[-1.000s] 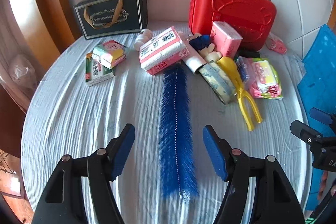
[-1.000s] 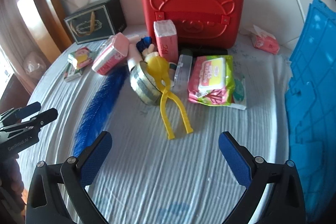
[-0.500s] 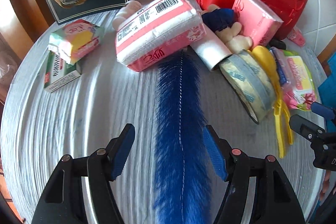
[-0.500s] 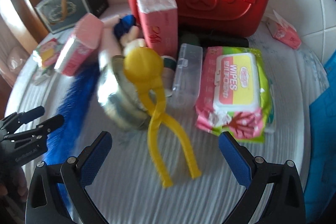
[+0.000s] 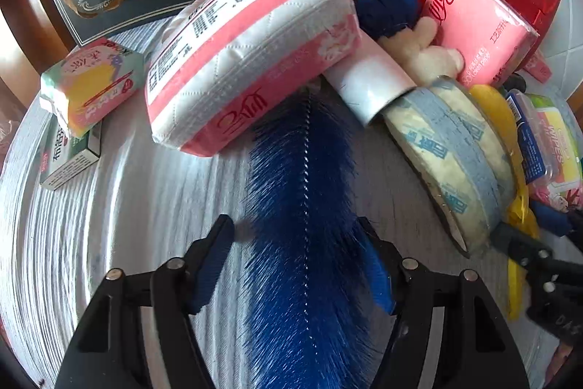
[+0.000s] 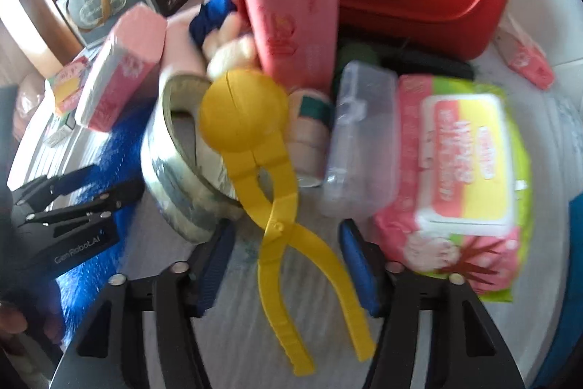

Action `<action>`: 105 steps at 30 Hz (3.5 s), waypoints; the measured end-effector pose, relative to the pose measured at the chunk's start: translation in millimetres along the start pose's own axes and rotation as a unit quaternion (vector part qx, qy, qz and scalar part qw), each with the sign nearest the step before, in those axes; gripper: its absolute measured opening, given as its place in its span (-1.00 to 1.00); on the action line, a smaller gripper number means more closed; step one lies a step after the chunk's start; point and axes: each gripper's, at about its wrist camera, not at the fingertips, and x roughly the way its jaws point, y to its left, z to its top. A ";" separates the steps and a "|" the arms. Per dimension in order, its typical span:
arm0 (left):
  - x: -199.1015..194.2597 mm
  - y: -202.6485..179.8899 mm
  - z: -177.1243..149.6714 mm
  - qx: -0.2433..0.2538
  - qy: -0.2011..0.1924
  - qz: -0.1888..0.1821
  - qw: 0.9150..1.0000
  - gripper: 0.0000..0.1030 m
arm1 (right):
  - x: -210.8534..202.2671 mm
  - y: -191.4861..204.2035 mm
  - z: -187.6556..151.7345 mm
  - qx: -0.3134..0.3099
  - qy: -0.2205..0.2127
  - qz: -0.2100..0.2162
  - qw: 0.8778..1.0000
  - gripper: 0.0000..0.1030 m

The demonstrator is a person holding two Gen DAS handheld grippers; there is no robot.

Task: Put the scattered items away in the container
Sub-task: 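Grasp the blue bristle brush with the left tool while the right tool grasps the yellow clamp, then lift the brush and yellow clamp and carry both over the blue bin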

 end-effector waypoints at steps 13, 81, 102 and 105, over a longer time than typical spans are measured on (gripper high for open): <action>-49.8 0.0 -64.3 0.013 0.001 -0.002 1.000 -0.63 | -26.3 -2.1 -58.5 0.033 0.018 0.045 0.998 -0.14; -450.9 -202.9 -98.6 0.149 -0.212 -0.101 0.961 -0.72 | -484.4 -66.3 -120.7 0.033 -0.199 -0.100 0.974 -0.38; -386.6 -539.0 -73.1 0.177 -0.051 -0.127 0.975 -0.72 | -467.0 -395.6 -167.6 0.082 -0.069 -0.101 0.989 -0.38; -359.9 -553.2 -84.1 0.196 -0.026 -0.102 0.975 -0.72 | -436.8 -409.5 -178.8 0.087 -0.037 -0.094 0.991 -0.38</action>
